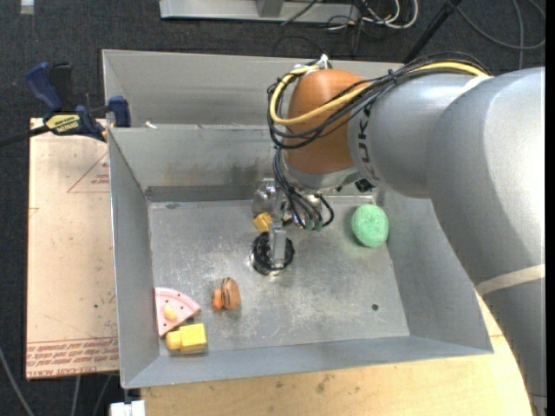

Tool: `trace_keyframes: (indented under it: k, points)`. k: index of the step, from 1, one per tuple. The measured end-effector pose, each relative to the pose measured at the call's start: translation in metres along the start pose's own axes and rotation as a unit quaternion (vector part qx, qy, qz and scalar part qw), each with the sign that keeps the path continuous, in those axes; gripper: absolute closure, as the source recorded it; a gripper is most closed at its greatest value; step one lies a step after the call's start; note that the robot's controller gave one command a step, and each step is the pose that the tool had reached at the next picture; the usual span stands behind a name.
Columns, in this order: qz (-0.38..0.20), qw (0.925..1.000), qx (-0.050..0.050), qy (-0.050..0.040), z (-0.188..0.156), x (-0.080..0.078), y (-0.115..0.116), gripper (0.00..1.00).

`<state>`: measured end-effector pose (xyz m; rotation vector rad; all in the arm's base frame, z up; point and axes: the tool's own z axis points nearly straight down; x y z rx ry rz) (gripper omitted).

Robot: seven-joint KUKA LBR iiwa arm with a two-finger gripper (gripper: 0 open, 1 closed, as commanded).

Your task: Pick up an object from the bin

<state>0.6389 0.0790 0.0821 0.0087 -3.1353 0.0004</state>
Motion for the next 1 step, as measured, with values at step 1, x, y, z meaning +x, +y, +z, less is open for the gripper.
trace_keyframes:
  k: [1]
  points:
    - [-0.008,1.0000,-0.001,-0.0055,-0.1348,0.0188,0.0085,1.00]
